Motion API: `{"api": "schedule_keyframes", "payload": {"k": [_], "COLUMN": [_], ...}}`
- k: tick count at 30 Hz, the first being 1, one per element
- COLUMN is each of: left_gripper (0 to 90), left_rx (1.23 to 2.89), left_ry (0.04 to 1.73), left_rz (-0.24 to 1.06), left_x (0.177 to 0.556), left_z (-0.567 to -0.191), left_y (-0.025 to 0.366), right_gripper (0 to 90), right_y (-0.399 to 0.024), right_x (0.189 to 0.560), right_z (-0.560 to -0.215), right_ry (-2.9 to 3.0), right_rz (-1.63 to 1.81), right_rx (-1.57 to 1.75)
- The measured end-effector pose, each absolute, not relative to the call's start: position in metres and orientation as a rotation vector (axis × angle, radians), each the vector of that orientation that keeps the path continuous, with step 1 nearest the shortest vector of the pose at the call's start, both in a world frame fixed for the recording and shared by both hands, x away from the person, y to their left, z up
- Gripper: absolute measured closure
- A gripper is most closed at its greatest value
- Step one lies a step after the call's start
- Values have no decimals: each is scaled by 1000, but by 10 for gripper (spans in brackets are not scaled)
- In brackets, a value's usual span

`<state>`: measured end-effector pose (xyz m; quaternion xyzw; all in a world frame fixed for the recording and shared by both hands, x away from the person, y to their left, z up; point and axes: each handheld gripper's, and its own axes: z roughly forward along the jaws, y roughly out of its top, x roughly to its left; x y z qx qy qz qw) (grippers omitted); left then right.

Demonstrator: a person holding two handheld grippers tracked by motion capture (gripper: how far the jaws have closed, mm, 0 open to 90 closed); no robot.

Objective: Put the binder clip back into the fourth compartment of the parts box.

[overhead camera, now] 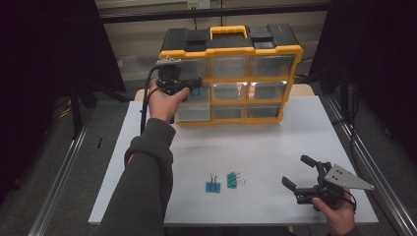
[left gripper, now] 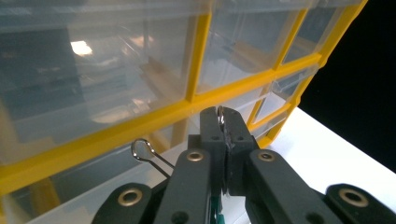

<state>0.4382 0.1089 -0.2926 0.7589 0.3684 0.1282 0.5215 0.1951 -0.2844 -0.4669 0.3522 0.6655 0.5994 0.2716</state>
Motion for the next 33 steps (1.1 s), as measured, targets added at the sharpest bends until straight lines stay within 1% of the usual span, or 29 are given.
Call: {"api": "schedule_keyframes", "payload": {"k": [7,8,9,12,13,15,20,26,30,33], "left_gripper": [876,827,759,706,676,603,487,379,327,252], "left_rx": [1827,1830,1827,1828,1822,1827,1792,1761,1766,1757], "left_ry": [886,887,888,883,887,874,844,806,780,778], "left_rz": [319,323,330,336,308,306,264,247,234,213], "left_x": [441,442,442,442,440,439,430,416,407,399], "left_z": [-304,-305,-305,-304,-303,-302,-299,-298,-298,-299], "left_y": [106,105,105,107,108,109,114,119,121,121], "right_gripper": [6,6,6,6,6,6,6,6,6,6], "right_y": [-284,-284,-284,-284,-284,-284,-284,-284,-283,-283], "right_x": [195,195,195,195,195,194,194,195,195,195], "right_z": [-467,-467,-467,-467,-467,-467,-467,-468,-468,-468], "right_ry": [1791,1790,1791,1791,1794,1796,1794,1802,1799,1800], "right_rz": [1616,1618,1616,1617,1615,1613,1612,1601,1602,1605], "right_rx": [950,950,950,952,948,949,953,949,950,954]}}
